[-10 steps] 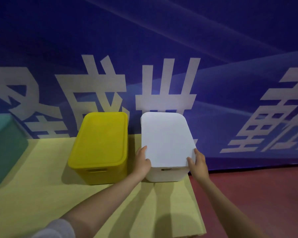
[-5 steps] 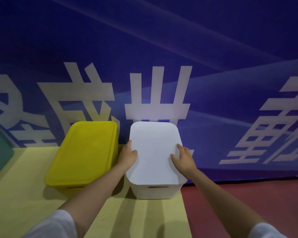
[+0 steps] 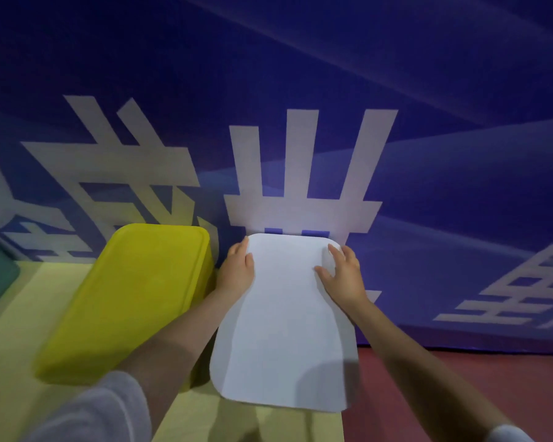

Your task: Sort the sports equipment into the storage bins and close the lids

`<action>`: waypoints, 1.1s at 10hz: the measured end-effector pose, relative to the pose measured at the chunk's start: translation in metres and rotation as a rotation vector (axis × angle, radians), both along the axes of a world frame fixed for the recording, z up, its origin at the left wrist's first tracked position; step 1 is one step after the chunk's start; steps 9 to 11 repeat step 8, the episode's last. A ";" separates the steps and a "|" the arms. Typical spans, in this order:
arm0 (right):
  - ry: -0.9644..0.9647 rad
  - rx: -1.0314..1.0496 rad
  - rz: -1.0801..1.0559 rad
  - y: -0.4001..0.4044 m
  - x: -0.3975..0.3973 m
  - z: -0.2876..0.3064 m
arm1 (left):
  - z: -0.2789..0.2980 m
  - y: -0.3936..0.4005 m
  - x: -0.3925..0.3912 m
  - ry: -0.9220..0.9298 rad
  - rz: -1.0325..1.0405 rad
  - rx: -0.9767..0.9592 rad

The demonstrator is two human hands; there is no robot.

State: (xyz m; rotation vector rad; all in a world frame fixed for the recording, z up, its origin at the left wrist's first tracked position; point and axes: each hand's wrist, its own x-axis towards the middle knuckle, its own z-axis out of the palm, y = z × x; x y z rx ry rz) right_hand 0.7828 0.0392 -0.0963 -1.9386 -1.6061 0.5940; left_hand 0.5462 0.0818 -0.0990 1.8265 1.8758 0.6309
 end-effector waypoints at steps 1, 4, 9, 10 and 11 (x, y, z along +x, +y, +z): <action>0.060 0.025 -0.017 0.003 0.003 -0.004 | -0.005 0.003 -0.002 -0.012 0.009 0.020; 0.267 -0.116 -0.174 -0.002 -0.004 0.010 | 0.005 0.004 -0.007 -0.118 0.022 -0.062; -0.042 -0.114 -0.162 -0.010 -0.016 0.017 | 0.030 -0.019 -0.010 -0.175 -0.015 -0.060; -0.042 -0.114 -0.162 -0.010 -0.016 0.017 | 0.030 -0.019 -0.010 -0.175 -0.015 -0.060; -0.042 -0.114 -0.162 -0.010 -0.016 0.017 | 0.030 -0.019 -0.010 -0.175 -0.015 -0.060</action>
